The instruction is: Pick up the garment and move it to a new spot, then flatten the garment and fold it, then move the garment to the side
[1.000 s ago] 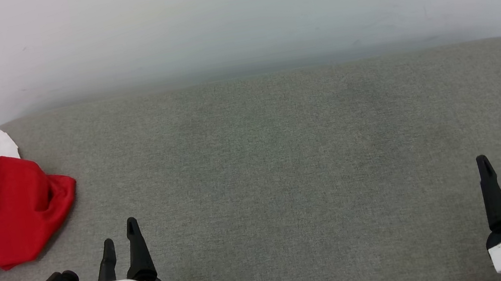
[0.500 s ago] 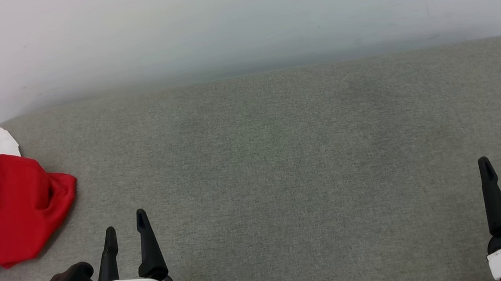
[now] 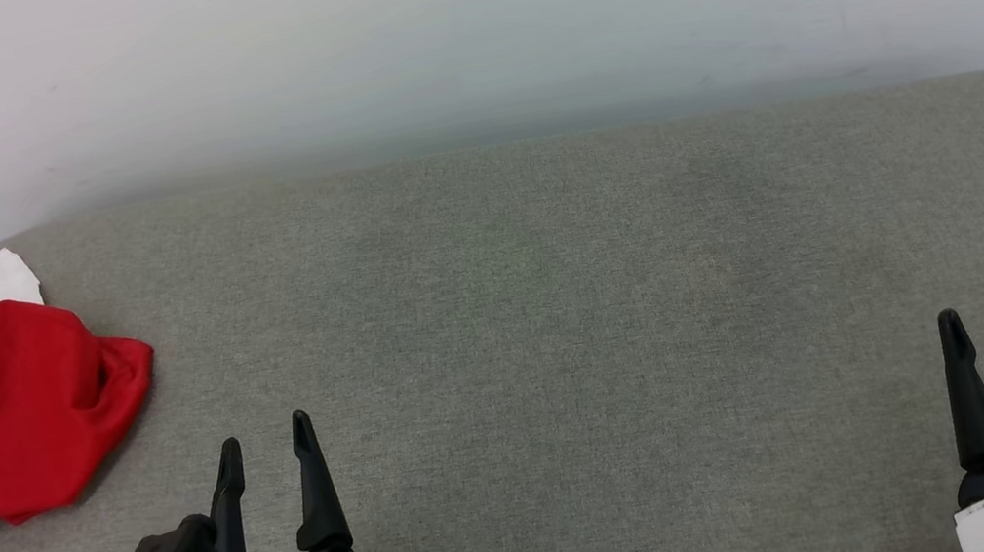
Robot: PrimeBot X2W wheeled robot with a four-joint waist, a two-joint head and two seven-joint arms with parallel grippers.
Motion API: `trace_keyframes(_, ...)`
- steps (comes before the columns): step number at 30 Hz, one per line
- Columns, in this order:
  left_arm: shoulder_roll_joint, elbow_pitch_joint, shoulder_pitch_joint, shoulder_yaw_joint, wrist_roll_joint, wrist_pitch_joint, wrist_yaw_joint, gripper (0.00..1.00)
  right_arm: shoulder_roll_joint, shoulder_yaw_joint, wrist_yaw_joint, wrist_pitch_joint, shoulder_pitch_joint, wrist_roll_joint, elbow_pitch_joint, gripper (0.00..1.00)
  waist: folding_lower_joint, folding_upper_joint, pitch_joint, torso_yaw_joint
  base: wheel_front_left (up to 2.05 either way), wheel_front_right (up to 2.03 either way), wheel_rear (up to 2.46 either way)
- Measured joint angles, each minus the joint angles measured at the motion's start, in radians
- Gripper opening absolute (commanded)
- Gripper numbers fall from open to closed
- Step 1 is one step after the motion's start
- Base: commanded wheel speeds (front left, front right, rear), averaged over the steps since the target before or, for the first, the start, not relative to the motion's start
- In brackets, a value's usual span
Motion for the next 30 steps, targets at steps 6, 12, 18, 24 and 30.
trace_keyframes(6, 0.0, 0.002, 0.004, -0.01, 0.056, -0.015, 0.005, 1.0, 0.0, 0.002, 0.0, -0.011, 0.009, -0.036, -0.003, 1.0, 0.0, 0.0, 0.0, 0.0, 0.0, 0.0, 0.0)
trace_keyframes(12, -0.001, 0.006, 0.011, -0.018, 0.105, -0.028, 0.007, 1.0, 0.0, 0.003, 0.0, -0.025, 0.025, -0.079, -0.007, 1.0, 0.0, 0.0, -0.002, 0.001, 0.0, 0.0, 0.0)
trace_keyframes(18, -0.003, 0.011, 0.02, -0.024, 0.155, -0.042, 0.01, 1.0, 0.0, 0.012, 0.0, -0.037, 0.031, -0.119, -0.011, 1.0, 0.0, 0.0, -0.004, 0.004, 0.0, 0.0, 0.0)
trace_keyframes(24, -0.004, 0.011, 0.023, -0.026, 0.198, -0.052, 0.017, 1.0, 0.0, 0.017, 0.0, -0.052, 0.04, -0.164, -0.013, 1.0, 0.0, 0.0, -0.005, 0.006, 0.0, 0.0, 0.0)
trace_keyframes(30, -0.004, 0.02, 0.028, -0.025, 0.223, -0.064, 0.013, 1.0, 0.0, 0.022, 0.0, -0.062, 0.049, -0.201, -0.014, 1.0, -0.0001, 0.0, -0.006, 0.006, 0.0, 0.0, 0.0)
